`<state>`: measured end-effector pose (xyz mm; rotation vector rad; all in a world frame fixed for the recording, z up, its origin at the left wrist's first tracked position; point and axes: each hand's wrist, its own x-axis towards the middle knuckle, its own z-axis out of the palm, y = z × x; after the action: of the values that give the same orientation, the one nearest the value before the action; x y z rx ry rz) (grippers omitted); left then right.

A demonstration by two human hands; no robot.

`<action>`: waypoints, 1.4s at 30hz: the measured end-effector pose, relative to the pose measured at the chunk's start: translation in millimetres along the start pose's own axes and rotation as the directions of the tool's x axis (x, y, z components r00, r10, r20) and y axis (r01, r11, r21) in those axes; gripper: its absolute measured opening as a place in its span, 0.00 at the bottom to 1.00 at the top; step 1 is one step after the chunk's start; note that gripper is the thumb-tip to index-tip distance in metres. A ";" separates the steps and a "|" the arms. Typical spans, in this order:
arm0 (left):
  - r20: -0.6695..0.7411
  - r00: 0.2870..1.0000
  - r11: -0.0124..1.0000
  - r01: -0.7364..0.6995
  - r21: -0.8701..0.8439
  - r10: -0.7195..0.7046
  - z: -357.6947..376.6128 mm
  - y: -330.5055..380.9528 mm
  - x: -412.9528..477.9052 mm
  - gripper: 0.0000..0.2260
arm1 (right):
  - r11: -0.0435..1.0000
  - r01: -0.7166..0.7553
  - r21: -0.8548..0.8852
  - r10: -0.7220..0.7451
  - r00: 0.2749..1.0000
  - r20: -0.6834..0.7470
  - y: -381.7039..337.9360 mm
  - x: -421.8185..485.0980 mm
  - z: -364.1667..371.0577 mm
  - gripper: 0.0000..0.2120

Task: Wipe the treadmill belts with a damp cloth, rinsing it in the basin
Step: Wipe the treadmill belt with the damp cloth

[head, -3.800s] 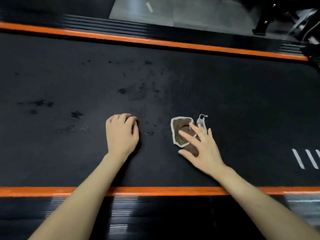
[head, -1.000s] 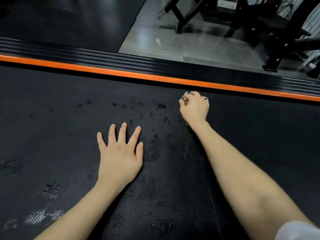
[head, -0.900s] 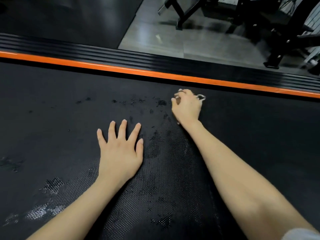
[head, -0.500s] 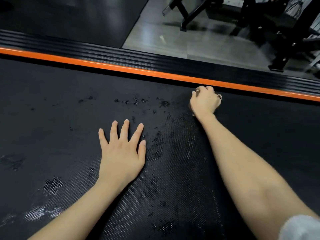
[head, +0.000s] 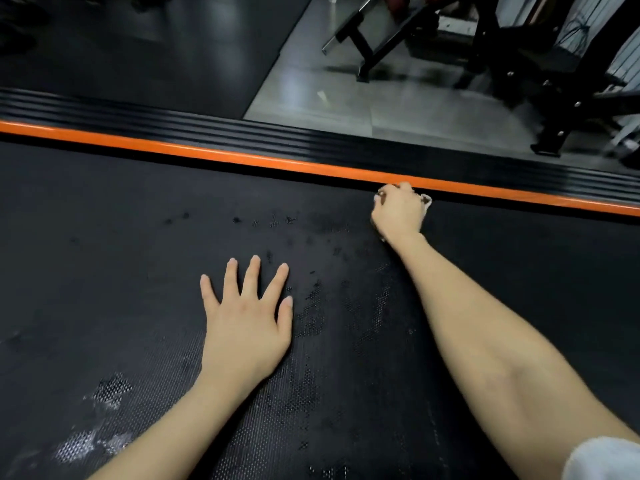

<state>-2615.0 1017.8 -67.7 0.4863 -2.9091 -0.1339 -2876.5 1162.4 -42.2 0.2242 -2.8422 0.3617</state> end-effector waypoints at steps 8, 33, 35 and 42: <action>0.048 0.996 0.978 0.081 -0.192 -0.073 -14.1 -2.6 0.8 0.27 | 0.832 0.449 0.326 -0.491 0.869 0.055 -33.5 -188.2 -49.3 0.11; 0.021 0.986 0.940 -0.153 -0.305 0.167 -19.5 95.9 -1.8 0.15 | 0.926 0.355 -0.128 -0.286 0.882 0.376 149.4 -267.0 -115.0 0.31; -0.015 0.941 0.878 -0.320 -0.357 0.337 -22.7 81.6 -30.8 0.16 | 0.918 0.371 -0.142 -0.298 0.878 0.375 149.8 -267.5 -114.4 0.31; -0.002 0.625 0.560 -0.702 -0.439 0.781 -56.0 43.0 -149.6 0.15 | 0.908 0.399 -0.125 -0.332 0.869 0.367 150.3 -267.4 -112.0 0.29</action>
<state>-2478.4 1104.4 -33.2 -0.9003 -2.8503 -0.6595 -2622.5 1367.5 -46.4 0.8493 -3.0417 -0.0486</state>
